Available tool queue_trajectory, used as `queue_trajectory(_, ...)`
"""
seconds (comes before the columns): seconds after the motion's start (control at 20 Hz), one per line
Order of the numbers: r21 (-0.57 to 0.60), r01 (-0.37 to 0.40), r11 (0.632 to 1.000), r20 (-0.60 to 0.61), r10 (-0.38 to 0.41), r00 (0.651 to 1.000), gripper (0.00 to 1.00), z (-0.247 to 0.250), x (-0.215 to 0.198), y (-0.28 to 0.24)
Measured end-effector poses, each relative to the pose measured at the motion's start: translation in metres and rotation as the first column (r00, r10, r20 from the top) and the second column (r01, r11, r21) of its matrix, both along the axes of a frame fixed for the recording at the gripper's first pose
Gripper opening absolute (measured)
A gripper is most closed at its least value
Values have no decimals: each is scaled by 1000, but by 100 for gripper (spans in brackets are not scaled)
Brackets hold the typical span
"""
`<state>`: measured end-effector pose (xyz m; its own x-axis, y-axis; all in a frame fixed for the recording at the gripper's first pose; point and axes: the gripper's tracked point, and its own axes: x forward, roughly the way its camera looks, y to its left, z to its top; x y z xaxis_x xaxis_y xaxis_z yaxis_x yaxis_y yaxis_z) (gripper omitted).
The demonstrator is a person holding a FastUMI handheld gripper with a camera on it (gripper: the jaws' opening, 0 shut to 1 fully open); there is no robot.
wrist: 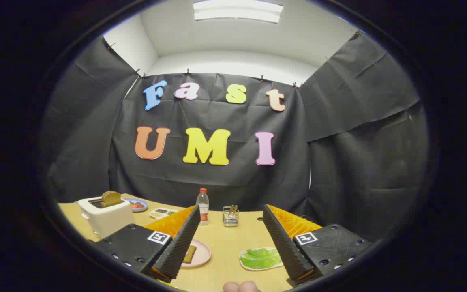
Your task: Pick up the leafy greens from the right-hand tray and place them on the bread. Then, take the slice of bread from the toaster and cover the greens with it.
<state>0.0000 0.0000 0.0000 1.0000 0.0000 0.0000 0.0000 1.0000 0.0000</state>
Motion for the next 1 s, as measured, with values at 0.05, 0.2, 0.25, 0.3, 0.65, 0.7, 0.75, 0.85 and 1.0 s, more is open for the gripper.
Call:
queue_trajectory(0.05, 0, -1, 1000, 0, 1, 1000, 95, 0, -1, 0)
queue_trajectory(0.2, 0, -28, 1000, -7, 28, 1000, 95, -4, 0, 7)
queue_trajectory(0.25, -1, -35, 999, -15, 35, 999, 95, -5, -1, 8)
queue_trajectory(0.3, -2, -39, 999, -20, 39, 999, 95, -7, -1, 9)
queue_trajectory(0.65, -18, -28, 999, -9, 27, 1000, 95, -3, 0, 9)
queue_trajectory(0.7, -17, -25, 1000, -10, 25, 1000, 95, -5, 0, 7)
queue_trajectory(0.75, -14, -22, 1000, -12, 22, 1000, 95, -4, 0, 5)
queue_trajectory(0.85, -12, -15, 1000, -14, 15, 1000, 95, -8, 2, 1)
queue_trajectory(1.0, -14, 2, 1000, -30, -3, 1000, 95, -15, 5, -7)
